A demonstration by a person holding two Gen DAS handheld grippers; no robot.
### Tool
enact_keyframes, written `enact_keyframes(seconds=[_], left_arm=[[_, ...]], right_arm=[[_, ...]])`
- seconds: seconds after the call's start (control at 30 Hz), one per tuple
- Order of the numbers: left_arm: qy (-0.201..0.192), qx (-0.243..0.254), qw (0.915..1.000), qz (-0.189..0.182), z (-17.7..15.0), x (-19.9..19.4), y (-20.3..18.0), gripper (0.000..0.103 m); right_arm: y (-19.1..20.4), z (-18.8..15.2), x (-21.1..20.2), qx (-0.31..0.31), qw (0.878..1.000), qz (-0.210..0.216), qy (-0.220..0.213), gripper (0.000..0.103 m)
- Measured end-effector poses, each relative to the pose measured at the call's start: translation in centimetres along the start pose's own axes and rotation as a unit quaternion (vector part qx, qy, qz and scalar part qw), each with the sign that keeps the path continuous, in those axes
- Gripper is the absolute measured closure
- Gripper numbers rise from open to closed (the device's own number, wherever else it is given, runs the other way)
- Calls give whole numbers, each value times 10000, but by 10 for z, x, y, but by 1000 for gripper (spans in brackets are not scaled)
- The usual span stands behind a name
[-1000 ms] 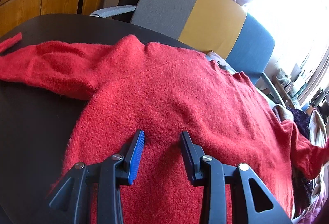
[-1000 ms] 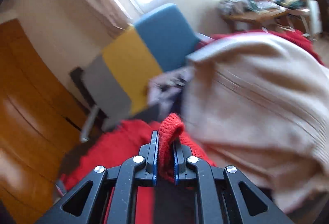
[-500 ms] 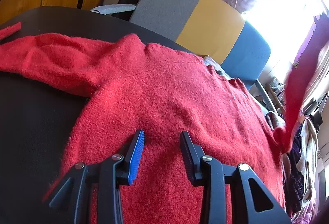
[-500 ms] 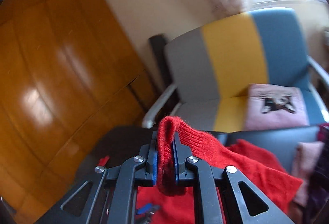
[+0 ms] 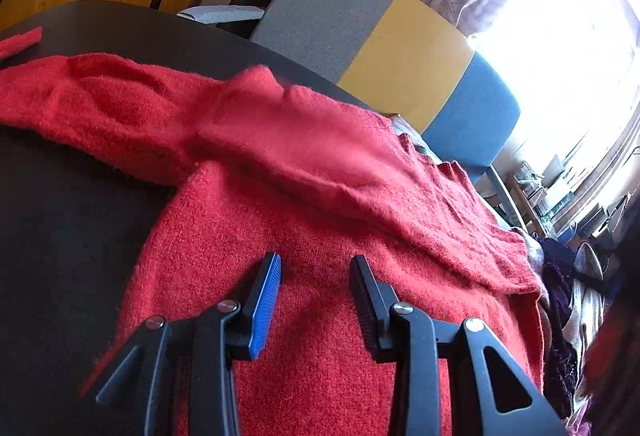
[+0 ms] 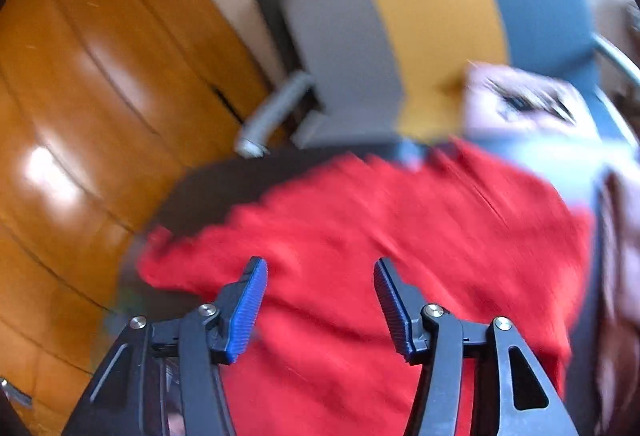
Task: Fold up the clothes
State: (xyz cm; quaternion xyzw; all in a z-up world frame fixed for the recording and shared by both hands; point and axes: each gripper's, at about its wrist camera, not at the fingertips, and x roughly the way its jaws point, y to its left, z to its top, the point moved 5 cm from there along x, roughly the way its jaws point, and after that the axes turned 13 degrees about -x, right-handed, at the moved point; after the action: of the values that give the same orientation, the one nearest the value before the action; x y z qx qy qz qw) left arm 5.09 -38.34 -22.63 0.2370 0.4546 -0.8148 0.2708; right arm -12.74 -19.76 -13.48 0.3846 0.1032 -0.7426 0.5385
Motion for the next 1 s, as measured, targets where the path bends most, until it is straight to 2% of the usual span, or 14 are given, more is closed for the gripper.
enact_keyframes(seconds=[0.07, 0.13, 0.17, 0.27, 0.4, 0.53, 0.7, 0.73, 0.77, 0.8, 0.87, 1.0], left_arm=[[8, -37, 10000, -38, 0, 0, 1, 67], [127, -324, 9993, -146, 6, 1, 5, 67], [188, -470, 9985, -200, 9, 2, 6, 67], [369, -907, 9945, -363, 18, 3, 12, 67], [609, -1485, 9853, -579, 31, 5, 19, 62], [675, -2068, 9742, -595, 55, 19, 31, 61], [667, -2242, 9712, -446, 77, 32, 25, 66], [665, -2262, 9711, -382, 81, 37, 23, 73], [663, -2280, 9709, -317, 85, 42, 21, 88], [602, -2216, 9727, -331, 87, 43, 18, 97], [474, -2081, 9763, -365, 92, 44, 10, 97], [330, -1812, 9821, -396, 81, 49, 12, 97]], right_arm=[[-22, -39, 8, 58, 9985, -423, 348, 45], [-38, -67, 15, -120, 9937, -979, 541, 45], [-44, -77, 15, -251, 9907, -1218, 550, 45], [-48, -95, 4, -623, 9849, -1592, 287, 45], [-55, -98, -6, -360, 9894, -1395, 156, 41], [-49, -98, -2, -587, 9878, -1429, 207, 29], [-48, -101, 4, -613, 9896, -1293, 178, 23], [-48, -101, 4, -616, 9897, -1277, 175, 22], [-47, -101, 5, -617, 9900, -1259, 171, 21], [-47, -101, 4, -613, 9903, -1240, 165, 21], [-46, -101, 3, -599, 9909, -1196, 148, 20], [-50, -101, -1, -403, 9946, -958, 15, 19]])
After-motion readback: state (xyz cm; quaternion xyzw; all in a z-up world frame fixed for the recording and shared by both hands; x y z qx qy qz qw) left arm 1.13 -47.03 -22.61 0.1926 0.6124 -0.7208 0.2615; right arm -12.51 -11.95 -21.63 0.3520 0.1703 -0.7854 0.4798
